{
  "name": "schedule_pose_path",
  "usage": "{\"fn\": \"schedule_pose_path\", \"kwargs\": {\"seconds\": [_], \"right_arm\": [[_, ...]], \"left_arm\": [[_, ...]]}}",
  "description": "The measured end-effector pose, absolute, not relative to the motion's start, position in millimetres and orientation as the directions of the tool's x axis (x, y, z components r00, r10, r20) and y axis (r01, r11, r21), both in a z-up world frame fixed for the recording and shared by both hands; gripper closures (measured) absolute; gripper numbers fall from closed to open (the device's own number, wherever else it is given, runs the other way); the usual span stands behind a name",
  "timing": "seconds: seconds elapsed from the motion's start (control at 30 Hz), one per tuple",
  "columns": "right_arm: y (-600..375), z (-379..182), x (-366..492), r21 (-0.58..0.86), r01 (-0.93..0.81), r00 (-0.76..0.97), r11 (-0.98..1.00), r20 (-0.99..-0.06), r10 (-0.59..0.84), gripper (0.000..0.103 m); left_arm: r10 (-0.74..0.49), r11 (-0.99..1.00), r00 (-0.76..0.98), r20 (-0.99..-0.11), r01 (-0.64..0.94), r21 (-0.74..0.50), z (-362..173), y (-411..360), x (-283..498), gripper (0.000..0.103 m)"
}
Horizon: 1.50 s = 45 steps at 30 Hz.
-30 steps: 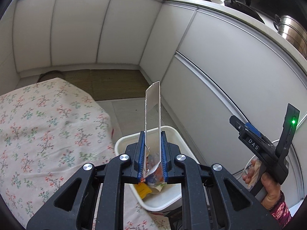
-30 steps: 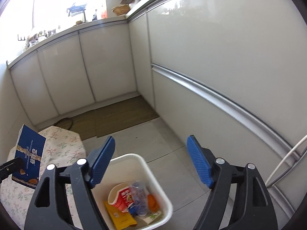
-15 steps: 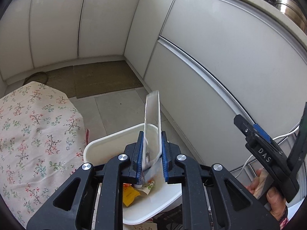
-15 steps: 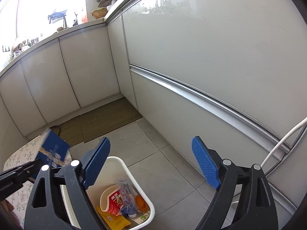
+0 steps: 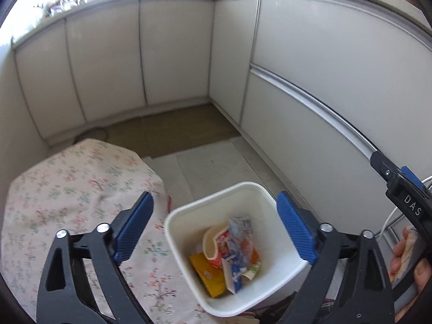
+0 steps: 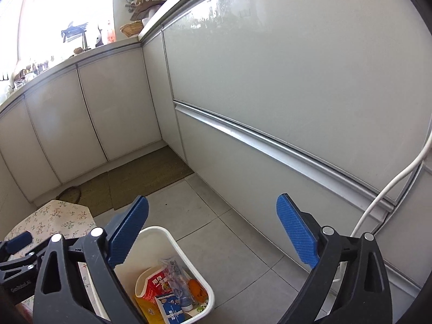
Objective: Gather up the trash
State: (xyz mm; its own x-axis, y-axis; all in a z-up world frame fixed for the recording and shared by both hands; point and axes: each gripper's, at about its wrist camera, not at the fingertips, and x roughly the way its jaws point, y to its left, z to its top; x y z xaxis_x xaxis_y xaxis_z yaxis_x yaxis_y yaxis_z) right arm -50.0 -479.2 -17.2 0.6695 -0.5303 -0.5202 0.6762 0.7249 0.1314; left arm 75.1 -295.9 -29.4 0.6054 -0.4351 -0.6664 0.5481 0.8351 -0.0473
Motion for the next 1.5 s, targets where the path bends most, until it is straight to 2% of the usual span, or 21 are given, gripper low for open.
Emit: {"fn": "schedule_pose_path", "kwargs": {"seconds": [0.2,0.3,0.37,0.47,0.63,0.77,0.97,1.5], "right_arm": [[-446.0,-3.7,-67.0,0.161,0.645,0.711,0.747,-0.486,-0.509,0.008],[-417.9,-0.8,-76.7,0.171,0.595,0.755,0.785,-0.453,-0.474,0.007],[-398.3,0.2,-83.5,0.165,0.565,0.781,0.808,-0.423,-0.460,0.007],[-368.4,-3.1,-91.9,0.150,0.530,0.802,0.835,-0.407,-0.436,0.007],[-340.9,-7.7,-89.1,0.115,0.479,0.812,0.870,-0.433,-0.390,0.007],[-327.1,-13.3,-83.6,0.087,0.437,0.815,0.895,-0.459,-0.354,0.007],[-315.5,-13.4,-80.4,0.034,0.434,0.816,0.900,-0.439,-0.376,0.007],[-308.3,-19.3,-74.5,0.039,0.404,0.813,0.914,-0.473,-0.339,0.007]], "left_arm": [[-0.387,0.880,0.774,-0.501,0.472,0.049,-1.0,-254.4,35.0,0.007],[-0.390,0.894,0.796,-0.463,0.448,0.017,5.8,-229.4,19.0,0.007],[-0.417,0.887,0.770,-0.482,0.461,-0.031,5.4,-215.6,17.6,0.007],[-0.396,0.900,0.766,-0.506,0.432,-0.049,1.6,-194.7,11.1,0.007],[-0.345,0.926,0.778,-0.526,0.373,-0.055,-8.9,-166.2,4.6,0.007],[-0.349,0.928,0.759,-0.550,0.360,-0.092,-12.1,-150.8,1.3,0.007],[-0.307,0.946,0.753,-0.582,0.309,-0.100,-18.2,-137.3,2.7,0.007],[-0.277,0.958,0.735,-0.619,0.258,-0.122,-25.5,-119.7,3.8,0.007]]}}
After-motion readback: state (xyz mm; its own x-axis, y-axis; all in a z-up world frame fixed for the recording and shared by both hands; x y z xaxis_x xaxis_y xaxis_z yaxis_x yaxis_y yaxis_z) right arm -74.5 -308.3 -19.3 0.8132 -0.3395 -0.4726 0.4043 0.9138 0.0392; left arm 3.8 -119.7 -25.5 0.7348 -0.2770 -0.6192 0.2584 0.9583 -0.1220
